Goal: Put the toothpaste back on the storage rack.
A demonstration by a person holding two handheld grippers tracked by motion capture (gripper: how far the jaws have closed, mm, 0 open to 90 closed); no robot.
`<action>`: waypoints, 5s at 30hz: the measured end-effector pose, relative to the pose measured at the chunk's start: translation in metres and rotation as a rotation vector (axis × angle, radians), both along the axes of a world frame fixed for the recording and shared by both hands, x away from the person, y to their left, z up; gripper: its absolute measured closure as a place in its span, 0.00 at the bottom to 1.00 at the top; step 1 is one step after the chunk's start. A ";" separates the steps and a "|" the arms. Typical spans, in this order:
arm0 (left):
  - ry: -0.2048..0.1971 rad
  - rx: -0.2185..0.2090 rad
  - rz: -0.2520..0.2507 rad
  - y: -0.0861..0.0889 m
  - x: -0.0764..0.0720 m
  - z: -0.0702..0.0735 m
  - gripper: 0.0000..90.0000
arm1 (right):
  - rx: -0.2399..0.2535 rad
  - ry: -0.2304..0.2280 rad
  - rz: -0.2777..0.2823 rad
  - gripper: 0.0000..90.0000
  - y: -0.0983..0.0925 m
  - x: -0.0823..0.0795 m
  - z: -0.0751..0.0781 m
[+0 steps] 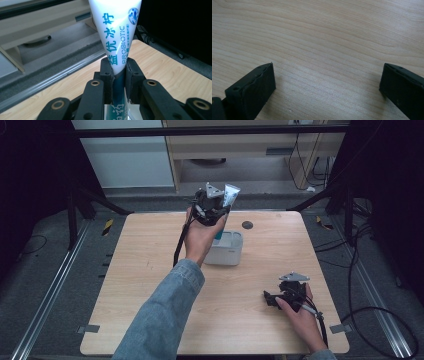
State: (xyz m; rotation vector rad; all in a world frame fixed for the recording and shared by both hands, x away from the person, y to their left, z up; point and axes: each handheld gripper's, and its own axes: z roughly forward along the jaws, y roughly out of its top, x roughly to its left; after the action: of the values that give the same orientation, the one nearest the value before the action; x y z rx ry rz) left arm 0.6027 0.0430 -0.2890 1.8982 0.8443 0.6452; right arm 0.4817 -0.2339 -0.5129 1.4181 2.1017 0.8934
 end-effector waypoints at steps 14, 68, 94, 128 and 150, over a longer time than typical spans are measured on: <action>-0.067 -0.038 -0.005 -0.006 0.012 -0.023 0.87 | 0.001 0.002 0.000 0.01 0.000 0.000 0.000; -0.023 -0.066 -0.017 0.000 0.018 -0.065 0.87 | -0.012 -0.006 0.006 0.01 -0.001 0.000 0.000; 0.017 -0.032 -0.014 0.005 0.018 -0.087 0.86 | 0.001 0.001 0.002 0.01 0.000 0.000 0.000; 0.094 0.028 -0.010 0.008 0.017 -0.104 0.86 | 0.010 0.009 -0.002 0.01 0.000 -0.001 0.001; 0.127 0.045 -0.008 0.005 0.017 -0.107 0.86 | 0.018 0.016 -0.008 0.01 0.001 -0.001 0.001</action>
State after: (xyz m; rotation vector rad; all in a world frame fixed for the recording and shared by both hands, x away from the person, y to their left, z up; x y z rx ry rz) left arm 0.6199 0.0482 -0.3961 1.9990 0.9091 0.5477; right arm 0.4808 -0.2329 -0.5118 1.4465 2.1030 0.9023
